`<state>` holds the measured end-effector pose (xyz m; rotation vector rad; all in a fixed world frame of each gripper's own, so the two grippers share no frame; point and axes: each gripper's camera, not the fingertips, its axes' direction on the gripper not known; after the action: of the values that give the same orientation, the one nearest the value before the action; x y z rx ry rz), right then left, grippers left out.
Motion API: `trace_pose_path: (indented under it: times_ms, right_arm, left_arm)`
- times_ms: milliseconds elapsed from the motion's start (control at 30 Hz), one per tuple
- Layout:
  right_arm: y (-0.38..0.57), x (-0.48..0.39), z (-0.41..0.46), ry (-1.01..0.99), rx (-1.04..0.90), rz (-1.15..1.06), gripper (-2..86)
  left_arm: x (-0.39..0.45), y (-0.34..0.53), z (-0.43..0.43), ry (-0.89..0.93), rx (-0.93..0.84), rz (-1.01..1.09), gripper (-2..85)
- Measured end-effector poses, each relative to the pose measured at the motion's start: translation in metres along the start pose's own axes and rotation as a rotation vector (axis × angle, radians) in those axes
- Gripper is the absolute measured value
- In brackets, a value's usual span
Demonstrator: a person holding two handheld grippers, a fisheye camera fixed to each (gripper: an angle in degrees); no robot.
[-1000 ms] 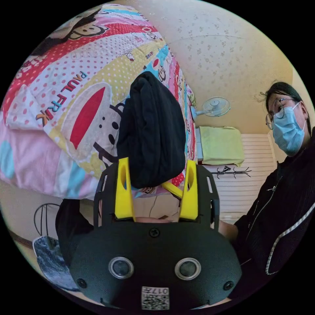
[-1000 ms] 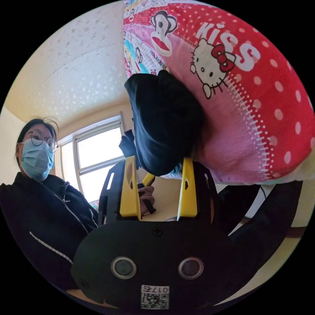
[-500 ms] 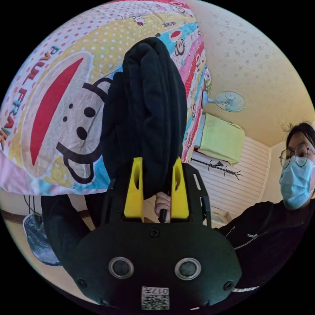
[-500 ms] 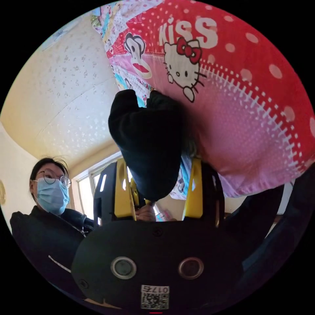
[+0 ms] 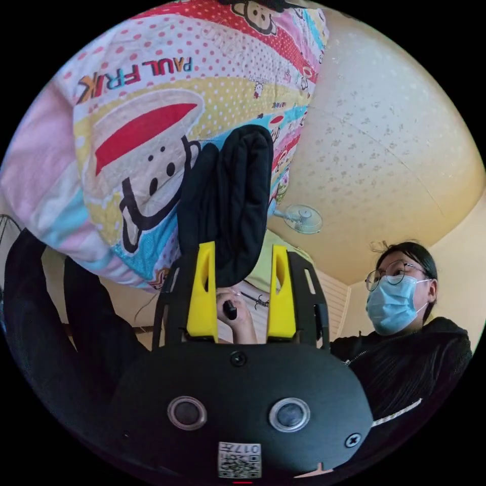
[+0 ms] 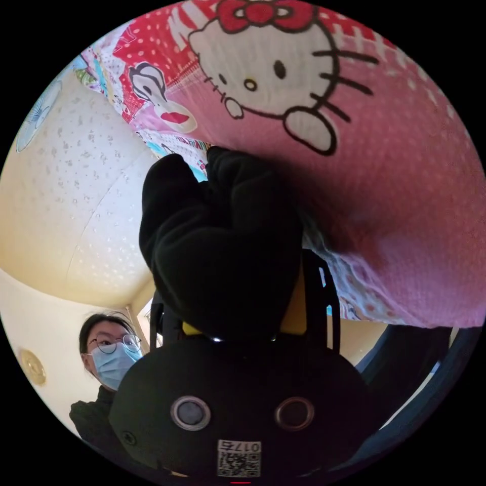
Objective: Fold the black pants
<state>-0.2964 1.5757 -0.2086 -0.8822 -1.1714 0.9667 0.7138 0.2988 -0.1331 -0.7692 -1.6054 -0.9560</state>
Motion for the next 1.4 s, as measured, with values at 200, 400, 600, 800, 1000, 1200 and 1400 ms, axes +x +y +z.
trace_pose_path:
  times_ms: [200,400,600,800,1000,1200,1400]
  right_arm:
    - [0.005,0.000,0.000,-0.127,0.014,0.095,23.0]
    - [0.007,0.002,0.001,-0.253,0.013,0.190,22.6]
    - [0.011,0.011,0.002,-0.307,-0.015,0.174,22.3]
    - [0.034,-0.037,0.006,0.057,-0.045,-0.203,21.0]
    - [0.057,-0.051,0.012,0.127,-0.107,-0.430,20.1]
    - [0.061,-0.070,-0.038,-0.207,-0.047,-0.516,20.0]
    - [0.066,-0.179,-0.166,-0.287,0.170,-0.882,20.5]
  left_arm:
    - [0.019,0.024,-0.020,0.003,0.164,0.125,22.2]
    - [0.029,0.037,-0.032,-0.078,0.279,0.002,35.3]
    - [0.024,0.007,0.019,0.049,0.150,-0.016,36.6]
    - [0.052,-0.030,0.081,-0.131,-0.064,0.060,31.6]
    - [0.074,-0.017,0.092,-0.169,-0.001,0.123,26.4]
    - [0.178,0.000,0.175,-0.319,-0.128,0.521,23.4]
    - [0.262,0.027,0.353,-0.106,-0.396,0.792,22.1]
